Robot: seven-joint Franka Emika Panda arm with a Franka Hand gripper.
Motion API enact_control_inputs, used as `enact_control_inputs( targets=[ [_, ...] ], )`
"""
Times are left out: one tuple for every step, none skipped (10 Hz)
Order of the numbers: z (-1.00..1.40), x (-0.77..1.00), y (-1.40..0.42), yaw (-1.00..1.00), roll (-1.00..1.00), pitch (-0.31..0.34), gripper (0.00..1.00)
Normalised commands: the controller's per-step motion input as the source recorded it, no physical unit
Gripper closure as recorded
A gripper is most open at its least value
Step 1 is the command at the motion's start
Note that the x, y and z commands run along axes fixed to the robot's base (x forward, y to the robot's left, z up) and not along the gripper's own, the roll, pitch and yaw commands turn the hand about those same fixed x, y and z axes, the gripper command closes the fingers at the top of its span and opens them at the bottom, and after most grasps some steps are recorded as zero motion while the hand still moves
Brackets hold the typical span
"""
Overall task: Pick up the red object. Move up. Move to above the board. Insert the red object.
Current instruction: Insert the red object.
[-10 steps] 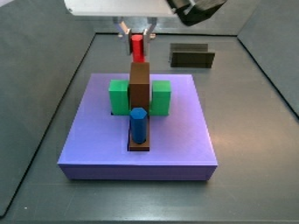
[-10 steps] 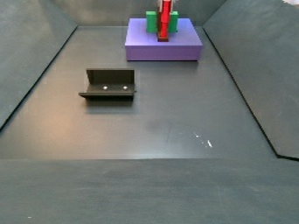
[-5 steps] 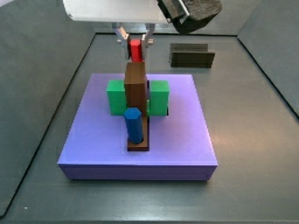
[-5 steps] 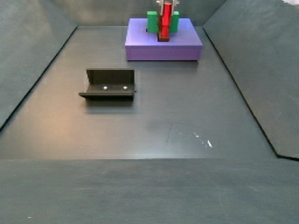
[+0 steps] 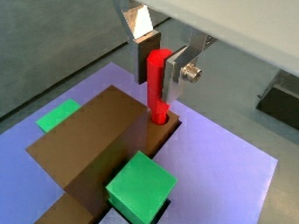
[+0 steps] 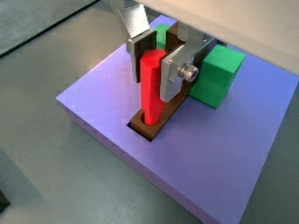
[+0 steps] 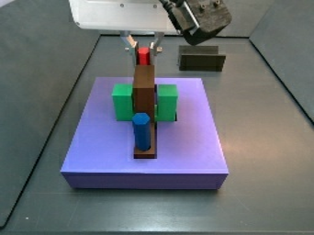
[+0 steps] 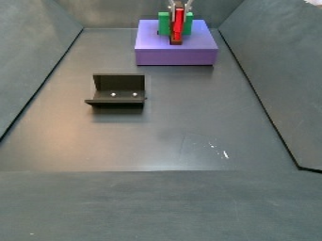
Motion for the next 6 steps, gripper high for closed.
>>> enact_control_inputs(
  targets=[
    [-0.23,0.08,0.06,0.0,0.0,-0.001,1.0],
    [-0.27,0.05,0.01,0.0,0.0,0.0,1.0],
    [-0.27,0.05,0.0,0.0,0.0,0.0,1.0],
    [-0.24,0.07,0.0,0.0,0.0,0.0,1.0],
    [-0.21,0.17,-0.01,0.0,0.01,0.0,1.0],
    [-0.23,0.28,0.0,0.0,0.05,0.0,1.0]
  ],
)
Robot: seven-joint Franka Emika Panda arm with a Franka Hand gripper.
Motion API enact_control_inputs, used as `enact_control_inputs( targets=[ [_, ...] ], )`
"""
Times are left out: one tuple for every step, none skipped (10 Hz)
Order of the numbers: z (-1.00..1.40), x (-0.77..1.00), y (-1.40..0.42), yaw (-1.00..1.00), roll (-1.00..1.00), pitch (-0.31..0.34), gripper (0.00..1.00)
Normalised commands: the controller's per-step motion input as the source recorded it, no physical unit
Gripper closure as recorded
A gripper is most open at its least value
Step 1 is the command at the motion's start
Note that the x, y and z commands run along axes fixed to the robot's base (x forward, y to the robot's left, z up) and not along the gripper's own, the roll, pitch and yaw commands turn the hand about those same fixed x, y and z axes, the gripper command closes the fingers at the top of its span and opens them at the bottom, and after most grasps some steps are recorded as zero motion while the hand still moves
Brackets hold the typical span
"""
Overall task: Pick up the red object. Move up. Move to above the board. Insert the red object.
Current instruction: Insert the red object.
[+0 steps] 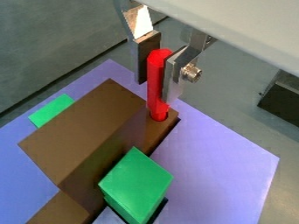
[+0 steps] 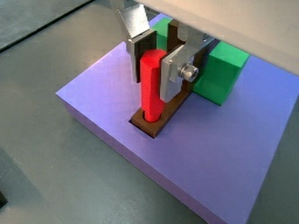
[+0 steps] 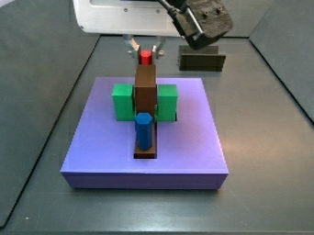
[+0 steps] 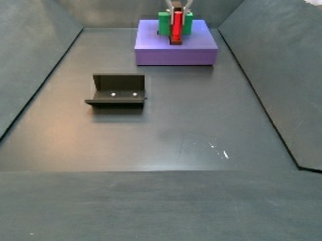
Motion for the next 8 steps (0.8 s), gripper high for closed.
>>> enact_control_inputs(
  targets=[
    [-0.31,0.18,0.11,0.0,0.06,0.0,1.0],
    [0.0,0.09,0.14,0.07,0.03,0.0,1.0],
    [0.0,0.0,0.02,0.03,0.0,0.0,1.0],
    [-0.25,0.0,0.0,0.0,-0.12,-0.154,1.0],
    [-0.39,0.0,0.0,0.0,-0.11,-0.18,1.0],
    [-0.22,0.0,0.0,0.0,-0.07,-0.1,1.0],
    [0.0,0.0,0.0,0.0,-0.01,0.0,1.0],
    [0.0,0.0,0.0,0.0,0.0,0.0,1.0]
  ],
)
